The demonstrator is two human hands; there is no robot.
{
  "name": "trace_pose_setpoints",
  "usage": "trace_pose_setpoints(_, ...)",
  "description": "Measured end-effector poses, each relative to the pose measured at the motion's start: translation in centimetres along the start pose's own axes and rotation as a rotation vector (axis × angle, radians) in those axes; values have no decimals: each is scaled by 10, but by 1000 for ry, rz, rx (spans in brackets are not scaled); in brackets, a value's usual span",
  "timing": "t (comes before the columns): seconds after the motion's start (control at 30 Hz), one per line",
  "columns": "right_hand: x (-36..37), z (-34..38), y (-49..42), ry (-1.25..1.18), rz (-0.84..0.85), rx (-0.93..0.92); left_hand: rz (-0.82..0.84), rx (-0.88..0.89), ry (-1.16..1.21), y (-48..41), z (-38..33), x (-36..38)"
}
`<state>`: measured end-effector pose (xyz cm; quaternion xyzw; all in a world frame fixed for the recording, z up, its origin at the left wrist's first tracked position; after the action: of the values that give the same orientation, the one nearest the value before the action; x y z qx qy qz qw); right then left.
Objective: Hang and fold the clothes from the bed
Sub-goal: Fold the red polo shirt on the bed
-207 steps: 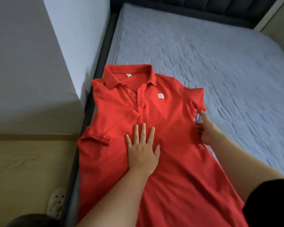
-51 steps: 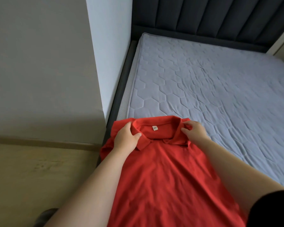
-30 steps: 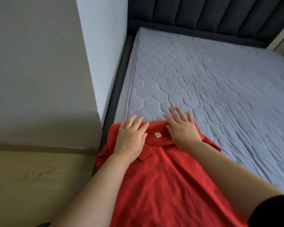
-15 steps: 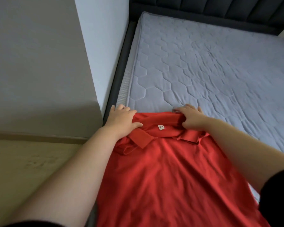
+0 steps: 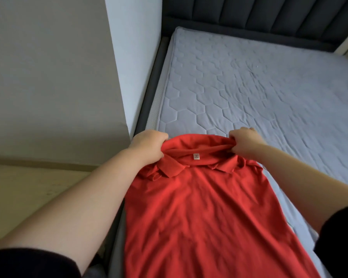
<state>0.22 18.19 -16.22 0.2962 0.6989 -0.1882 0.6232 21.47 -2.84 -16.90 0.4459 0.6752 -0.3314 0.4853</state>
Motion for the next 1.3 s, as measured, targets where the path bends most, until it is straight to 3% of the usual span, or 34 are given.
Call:
trace_pose_setpoints(0.1, 7, -3, 45, -111, -233, -5, -65, 96, -18, 37, -16, 5)
trace_pose_setpoints(0.23, 26, 2, 103, -75, -476, -49, -17, 207, -109, 83, -38, 18)
trace_pose_setpoints(0.37, 53, 11, 151, -101, -483, 19, 229, 139, -175, 116, -51, 29)
trace_pose_setpoints(0.47, 80, 23, 181, -123, -370, 54, 511, 12, -94, 130, -58, 36)
trace_pose_setpoints(0.5, 88, 26, 189, -146, -338, 65, 533, -42, -44, 132, -59, 39)
trace_pose_setpoints(0.57, 93, 30, 199, -236, -355, 134, 399, -95, 0, 132, -64, 40)
trace_pose_setpoints(0.67, 83, 38, 193, -427, -526, 299, 30, -55, -82, 126, -70, 41)
trace_pose_setpoints(0.73, 76, 39, 178, -611, -585, 528, -114, -124, -85, 122, -65, 40)
trace_pose_setpoints(0.8, 73, 29, 159, -818, -528, 803, -223, -329, -12, 121, -53, 36)
trace_pose_setpoints(0.87, 77, 15, 142, -988, -332, 958, -229, -577, 99, 121, -31, 34)
trace_pose_setpoints(0.97, 85, 6, 122, -1168, -132, 975, -67, -797, 289, 120, -1, 39)
trace_pose_setpoints(1.07, 87, 5, 114, -1240, -149, 1034, -4, -725, 362, 118, 5, 48)
trace_pose_setpoints(1.13, 90, -1, 118, -1250, -154, 1101, -50, -686, 371, 118, 5, 50)
trace_pose_setpoints(1.3, 95, -7, 139, -1287, -185, 1220, -227, -836, 382, 127, 11, 53)
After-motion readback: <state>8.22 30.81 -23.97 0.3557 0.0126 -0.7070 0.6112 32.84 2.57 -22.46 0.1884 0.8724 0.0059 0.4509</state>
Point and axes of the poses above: each hand's wrist, its own y-axis away from the middle knuckle, its own x-axis out of the palm, z = x × y, the point moved 1 cm from there along -y, towards the middle knuckle, and after that the axes turned 6 degrees about y, right-handed, at the moved point
